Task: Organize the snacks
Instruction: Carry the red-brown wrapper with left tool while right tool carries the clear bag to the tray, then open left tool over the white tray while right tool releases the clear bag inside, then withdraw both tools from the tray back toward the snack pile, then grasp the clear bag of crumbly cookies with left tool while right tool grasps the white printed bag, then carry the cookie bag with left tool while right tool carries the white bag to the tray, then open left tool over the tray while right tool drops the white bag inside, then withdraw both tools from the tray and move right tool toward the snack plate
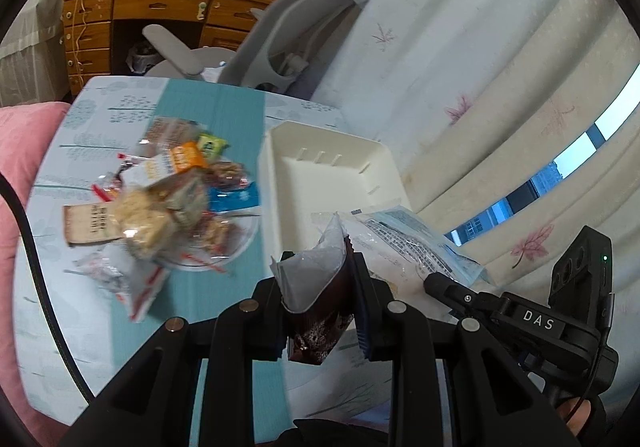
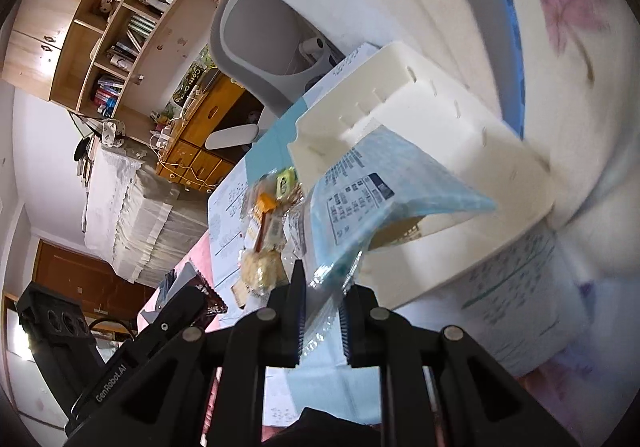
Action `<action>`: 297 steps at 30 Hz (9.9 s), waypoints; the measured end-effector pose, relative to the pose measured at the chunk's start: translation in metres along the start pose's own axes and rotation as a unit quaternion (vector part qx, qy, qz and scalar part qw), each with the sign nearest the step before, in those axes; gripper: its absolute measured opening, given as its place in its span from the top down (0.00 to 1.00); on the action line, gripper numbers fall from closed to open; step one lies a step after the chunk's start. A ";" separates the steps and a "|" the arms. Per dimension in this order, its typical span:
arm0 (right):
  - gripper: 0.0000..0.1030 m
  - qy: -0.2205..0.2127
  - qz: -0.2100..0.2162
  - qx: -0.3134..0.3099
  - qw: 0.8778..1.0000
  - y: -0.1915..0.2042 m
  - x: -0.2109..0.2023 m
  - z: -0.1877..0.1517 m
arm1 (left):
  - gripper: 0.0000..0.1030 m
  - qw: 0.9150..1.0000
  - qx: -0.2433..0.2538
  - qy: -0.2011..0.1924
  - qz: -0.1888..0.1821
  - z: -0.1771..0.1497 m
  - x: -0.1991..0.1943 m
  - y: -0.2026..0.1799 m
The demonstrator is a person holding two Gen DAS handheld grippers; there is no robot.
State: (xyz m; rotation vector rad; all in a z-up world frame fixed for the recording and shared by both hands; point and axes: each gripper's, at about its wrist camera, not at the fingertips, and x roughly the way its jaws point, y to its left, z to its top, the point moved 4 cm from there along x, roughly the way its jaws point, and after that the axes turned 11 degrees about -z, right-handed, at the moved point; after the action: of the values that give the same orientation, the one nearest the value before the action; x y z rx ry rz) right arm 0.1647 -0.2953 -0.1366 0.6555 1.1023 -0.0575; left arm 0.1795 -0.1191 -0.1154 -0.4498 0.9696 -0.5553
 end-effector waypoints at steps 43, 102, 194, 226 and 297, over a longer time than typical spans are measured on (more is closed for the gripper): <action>0.70 0.063 -0.037 -0.040 0.997 -0.058 0.020 0.035 | 0.29 0.997 -0.043 0.021 0.065 -0.011 0.056 -0.017; 0.36 0.029 -0.013 -0.151 0.988 0.123 0.105 -0.158 | 0.13 0.968 0.033 0.208 0.138 0.022 -0.042 0.195; 0.60 -0.067 -0.070 -0.375 0.922 0.130 0.109 -0.182 | 0.53 0.993 -0.098 0.066 0.015 -0.017 -0.099 0.187; 0.60 -0.101 -0.127 -0.325 0.932 0.023 0.024 -0.054 | 0.53 0.991 -0.075 -0.052 -0.096 0.003 -0.035 0.025; 0.34 -0.058 -0.120 -0.179 0.975 0.031 0.044 -0.094 | 0.21 0.992 0.018 0.124 0.013 -0.039 -0.055 0.083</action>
State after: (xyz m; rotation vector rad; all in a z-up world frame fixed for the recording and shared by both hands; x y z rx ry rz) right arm 0.1210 -0.2098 -0.1864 0.1918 1.0401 -0.1002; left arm 0.1409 -0.0251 -0.1480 -0.3398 1.2003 -0.6141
